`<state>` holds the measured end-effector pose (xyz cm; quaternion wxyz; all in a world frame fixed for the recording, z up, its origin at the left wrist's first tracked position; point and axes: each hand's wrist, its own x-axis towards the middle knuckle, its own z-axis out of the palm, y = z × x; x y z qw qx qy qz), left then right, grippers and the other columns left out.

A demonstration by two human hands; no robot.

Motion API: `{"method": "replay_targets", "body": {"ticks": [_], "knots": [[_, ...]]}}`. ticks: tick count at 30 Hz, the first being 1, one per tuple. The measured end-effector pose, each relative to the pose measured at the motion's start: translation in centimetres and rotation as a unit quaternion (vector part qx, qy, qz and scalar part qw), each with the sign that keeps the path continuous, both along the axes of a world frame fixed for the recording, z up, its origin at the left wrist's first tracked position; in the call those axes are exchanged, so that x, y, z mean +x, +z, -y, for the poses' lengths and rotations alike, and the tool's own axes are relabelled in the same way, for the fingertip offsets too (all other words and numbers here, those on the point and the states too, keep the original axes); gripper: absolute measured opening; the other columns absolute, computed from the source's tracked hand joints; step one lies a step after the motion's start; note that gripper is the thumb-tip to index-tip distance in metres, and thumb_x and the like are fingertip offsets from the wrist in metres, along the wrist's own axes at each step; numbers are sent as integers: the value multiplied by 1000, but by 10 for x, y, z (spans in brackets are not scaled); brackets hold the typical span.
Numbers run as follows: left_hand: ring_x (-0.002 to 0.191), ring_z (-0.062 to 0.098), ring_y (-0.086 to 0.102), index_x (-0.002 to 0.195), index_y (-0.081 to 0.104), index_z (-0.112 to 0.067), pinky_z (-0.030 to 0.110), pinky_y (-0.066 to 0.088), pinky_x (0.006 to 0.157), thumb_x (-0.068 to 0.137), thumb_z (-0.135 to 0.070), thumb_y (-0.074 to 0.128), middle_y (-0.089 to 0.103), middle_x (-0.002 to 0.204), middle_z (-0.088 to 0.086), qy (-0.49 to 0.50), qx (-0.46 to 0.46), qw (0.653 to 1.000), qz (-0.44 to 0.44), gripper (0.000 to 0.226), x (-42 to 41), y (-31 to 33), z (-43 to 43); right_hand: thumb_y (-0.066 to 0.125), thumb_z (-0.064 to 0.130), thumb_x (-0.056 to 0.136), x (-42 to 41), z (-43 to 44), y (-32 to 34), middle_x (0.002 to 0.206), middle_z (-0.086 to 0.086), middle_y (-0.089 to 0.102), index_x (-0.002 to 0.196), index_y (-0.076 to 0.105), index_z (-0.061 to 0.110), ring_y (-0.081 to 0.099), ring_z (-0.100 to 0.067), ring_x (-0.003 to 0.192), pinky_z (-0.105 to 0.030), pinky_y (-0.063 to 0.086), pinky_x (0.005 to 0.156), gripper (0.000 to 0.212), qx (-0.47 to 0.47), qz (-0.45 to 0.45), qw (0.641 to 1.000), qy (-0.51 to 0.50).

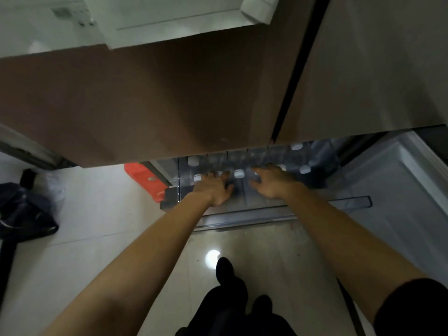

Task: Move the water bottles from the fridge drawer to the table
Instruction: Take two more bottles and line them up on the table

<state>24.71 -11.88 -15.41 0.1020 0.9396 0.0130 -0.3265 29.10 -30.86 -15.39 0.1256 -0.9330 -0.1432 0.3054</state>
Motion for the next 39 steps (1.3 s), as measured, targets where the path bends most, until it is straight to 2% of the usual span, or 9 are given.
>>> {"method": "replay_targets", "body": {"ticks": [5, 9, 12, 16, 19, 24, 28, 32, 39], "knots": [[142, 44, 26, 156, 17, -33, 51, 32, 114, 99, -56, 36, 18, 160, 22, -25, 38, 999, 6, 65, 24, -18, -11, 54, 37, 98, 21, -13, -23, 147, -14, 46, 151, 37, 23, 53, -34, 125, -42, 47, 98, 57, 1, -16, 1000, -25], [137, 39, 40, 154, 26, -32, 46, 35, 113, 95, -53, 45, 38, 154, 17, -24, 23, 999, -20, 66, 31, -24, -12, 55, 36, 95, 27, -14, -31, 151, -16, 41, 153, 32, 26, 42, -37, 136, -46, 37, 110, 64, -24, -76, 996, -47], [122, 34, 54, 145, 43, -30, 40, 48, 99, 91, -46, 53, 54, 140, 14, 12, -8, 999, -35, 57, 31, -21, -10, 59, 34, 90, 24, -11, -30, 147, -9, 47, 150, 40, 28, 45, -32, 134, -44, 37, 111, 63, -16, -108, 993, -52], [121, 30, 53, 135, 49, -40, 42, 47, 101, 83, -53, 51, 55, 138, 6, 23, -41, 995, -86, 54, 18, -12, -9, 56, 32, 95, 13, -4, -12, 128, -9, 60, 138, 53, 24, 62, -26, 107, -39, 52, 96, 44, -17, -171, 985, -9], [120, 26, 53, 134, 52, -36, 39, 46, 100, 88, -46, 49, 54, 139, 3, 28, -52, 994, -93, 47, 5, 1, -7, 58, 27, 97, 2, 3, 3, 136, -11, 57, 137, 57, 17, 57, -26, 118, -33, 46, 97, 41, -10, -181, 983, 2], [112, 32, 57, 118, 59, -27, 36, 47, 95, 93, -27, 52, 62, 122, 11, 112, -76, 991, 18, 26, -18, 30, -4, 62, 33, 92, -21, 14, 16, 124, -6, 66, 117, 72, 22, 60, -23, 105, -32, 49, 95, 29, 31, -106, 993, -50], [117, 39, 47, 122, 53, -23, 39, 44, 91, 90, -38, 57, 57, 122, 21, 125, -17, 980, 157, 36, -39, 55, 9, 64, 45, 87, -40, 16, 37, 109, -4, 69, 104, 72, 34, 63, -28, 97, -29, 45, 73, 21, 52, 44, 997, -47], [117, 39, 46, 119, 59, -25, 41, 45, 88, 89, -51, 59, 59, 118, 20, 180, 19, 946, 270, 39, -48, 83, 15, 70, 35, 85, -49, 20, 76, 107, -4, 70, 105, 60, 35, 63, -34, 101, -30, 39, 68, 23, 84, 186, 976, -69], [121, 37, 41, 134, 52, -28, 44, 44, 93, 89, -42, 66, 51, 131, 15, 141, 19, 944, 298, 50, -64, 80, 20, 73, 34, 81, -60, 21, 101, 105, -3, 69, 105, 61, 35, 64, -31, 100, -33, 48, 73, 27, 100, 106, 985, -96]]}}
